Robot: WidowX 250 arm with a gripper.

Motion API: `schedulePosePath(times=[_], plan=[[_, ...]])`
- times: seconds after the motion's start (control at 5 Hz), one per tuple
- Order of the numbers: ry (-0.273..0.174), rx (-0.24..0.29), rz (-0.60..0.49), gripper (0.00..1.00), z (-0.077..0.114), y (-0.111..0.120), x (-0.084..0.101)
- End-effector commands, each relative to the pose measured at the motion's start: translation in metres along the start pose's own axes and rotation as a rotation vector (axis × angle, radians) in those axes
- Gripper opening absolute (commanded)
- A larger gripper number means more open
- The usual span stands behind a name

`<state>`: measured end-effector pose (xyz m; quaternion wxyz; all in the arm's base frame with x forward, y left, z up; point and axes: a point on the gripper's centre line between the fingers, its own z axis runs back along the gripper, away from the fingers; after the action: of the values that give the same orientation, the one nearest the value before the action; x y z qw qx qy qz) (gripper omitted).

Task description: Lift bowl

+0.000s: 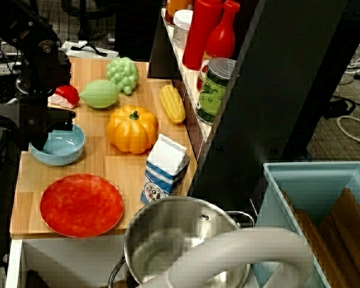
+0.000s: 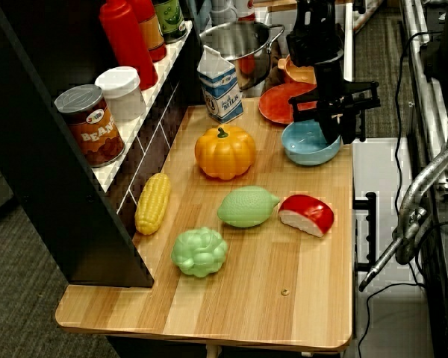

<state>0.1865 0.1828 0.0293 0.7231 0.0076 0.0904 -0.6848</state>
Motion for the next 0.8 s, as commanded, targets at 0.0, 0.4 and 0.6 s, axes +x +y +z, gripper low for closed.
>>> schedulePosePath(times=[0.0, 0.4, 0.6], plan=[[-0.109, 0.036, 0.043, 0.0, 0.071, 0.015, 0.003], [-0.234, 0.065, 0.097, 0.0, 0.135, 0.041, -0.002], [-0.273, 0.068, 0.094, 0.0, 0.158, 0.045, 0.0]])
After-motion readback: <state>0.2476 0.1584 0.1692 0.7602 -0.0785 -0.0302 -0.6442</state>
